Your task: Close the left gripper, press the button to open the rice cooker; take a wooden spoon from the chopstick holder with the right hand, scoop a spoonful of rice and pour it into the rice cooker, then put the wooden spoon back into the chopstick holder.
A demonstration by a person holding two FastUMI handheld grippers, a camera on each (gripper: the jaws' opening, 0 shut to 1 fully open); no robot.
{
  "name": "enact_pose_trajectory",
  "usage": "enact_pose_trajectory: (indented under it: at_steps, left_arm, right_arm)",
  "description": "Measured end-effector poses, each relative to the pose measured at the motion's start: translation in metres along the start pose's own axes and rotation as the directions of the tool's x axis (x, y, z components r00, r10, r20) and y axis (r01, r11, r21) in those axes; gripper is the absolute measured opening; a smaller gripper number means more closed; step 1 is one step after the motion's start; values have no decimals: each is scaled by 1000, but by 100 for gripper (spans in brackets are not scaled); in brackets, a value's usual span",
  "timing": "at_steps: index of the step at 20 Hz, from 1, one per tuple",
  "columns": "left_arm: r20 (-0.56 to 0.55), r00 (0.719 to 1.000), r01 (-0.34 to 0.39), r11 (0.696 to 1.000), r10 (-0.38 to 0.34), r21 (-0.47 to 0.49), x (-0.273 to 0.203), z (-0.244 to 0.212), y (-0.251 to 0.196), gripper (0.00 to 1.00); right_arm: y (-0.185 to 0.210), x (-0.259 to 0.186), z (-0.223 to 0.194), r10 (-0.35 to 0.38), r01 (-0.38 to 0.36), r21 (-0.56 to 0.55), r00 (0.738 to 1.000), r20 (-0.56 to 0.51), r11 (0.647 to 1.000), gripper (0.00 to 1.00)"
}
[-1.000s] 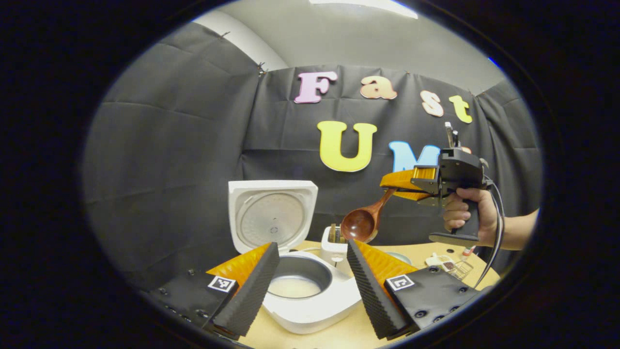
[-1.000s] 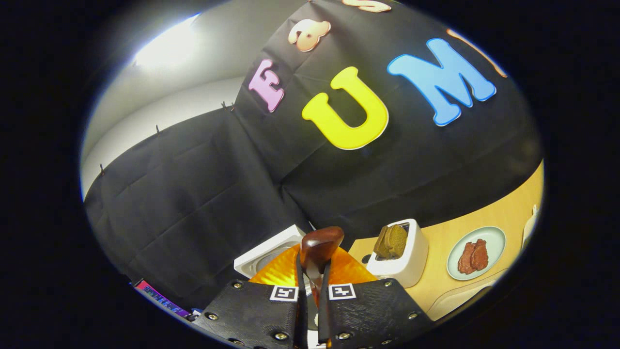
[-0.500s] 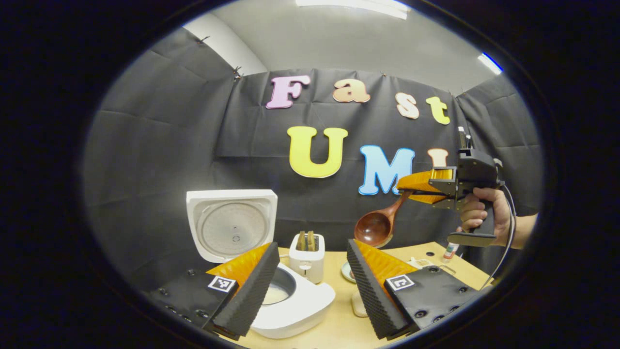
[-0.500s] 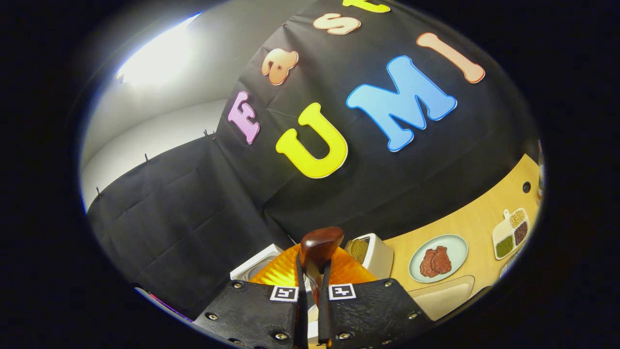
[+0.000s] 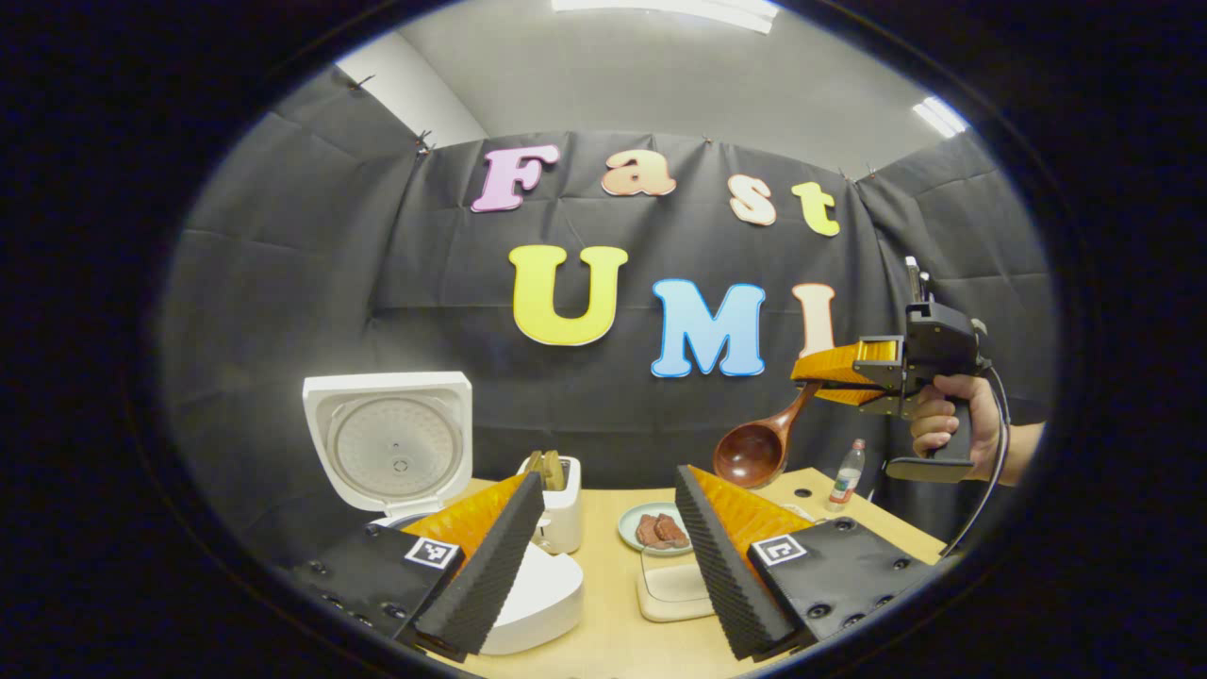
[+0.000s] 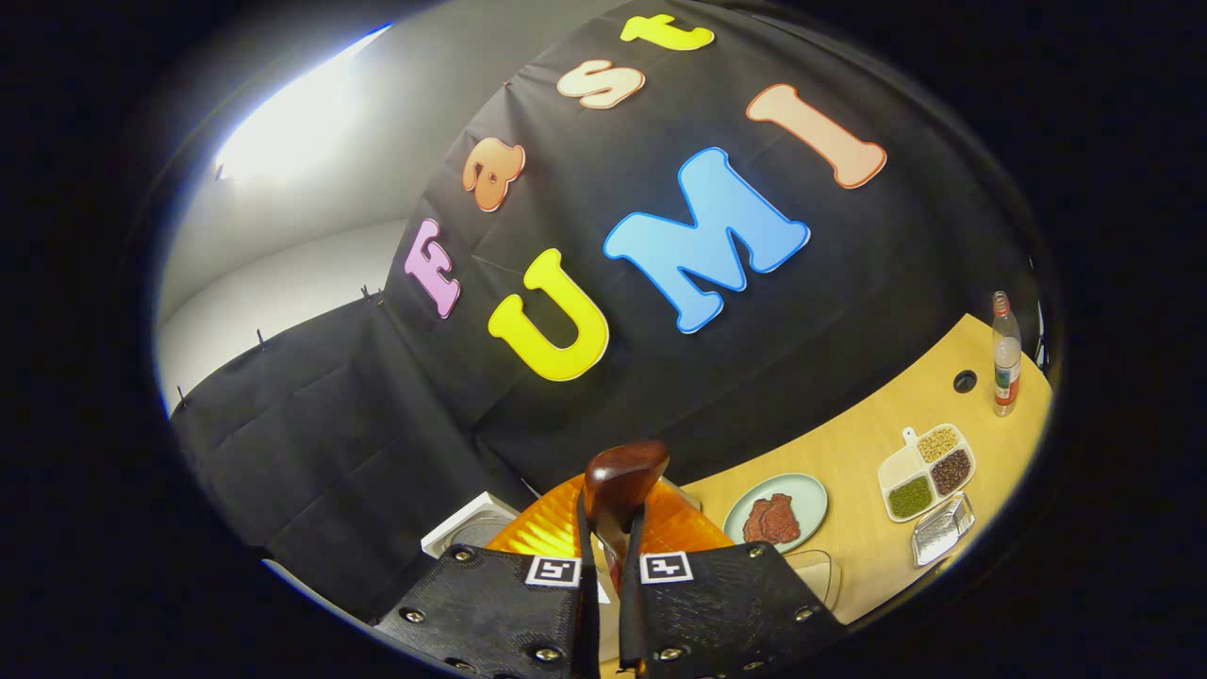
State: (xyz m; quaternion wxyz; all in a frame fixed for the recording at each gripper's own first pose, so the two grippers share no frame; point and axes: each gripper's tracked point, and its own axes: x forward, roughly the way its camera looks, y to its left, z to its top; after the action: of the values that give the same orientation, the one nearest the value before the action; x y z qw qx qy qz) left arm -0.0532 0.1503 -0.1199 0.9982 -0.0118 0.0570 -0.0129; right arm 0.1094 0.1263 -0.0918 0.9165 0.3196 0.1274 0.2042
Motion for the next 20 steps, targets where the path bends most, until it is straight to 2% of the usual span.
enact_pose_trajectory:
  at_steps: [6,10,15,18,20]
  left_arm:
    - [-2,1000,17,1000,-17,8,9,3,-26,98]
    - [3,1000,9,1000,-9,18,14,8,-36,98]
    - [-5,1000,0,999,0,39,17,9,-44,97]
    - [-13,1000,-9,999,9,51,19,8,-44,98]
    - [-19,1000,-19,998,20,54,18,7,-44,97]
  right_arm:
    - [-54,-31,25,-84,84,2,996,35,996,8]
    - [-103,-47,38,-184,186,-30,982,50,982,8]
    - [-181,-64,39,-368,372,-59,928,63,926,9]
    - [-215,-65,24,-441,443,-76,897,43,893,8]
    - [-238,-64,10,-497,497,-122,867,36,859,8]
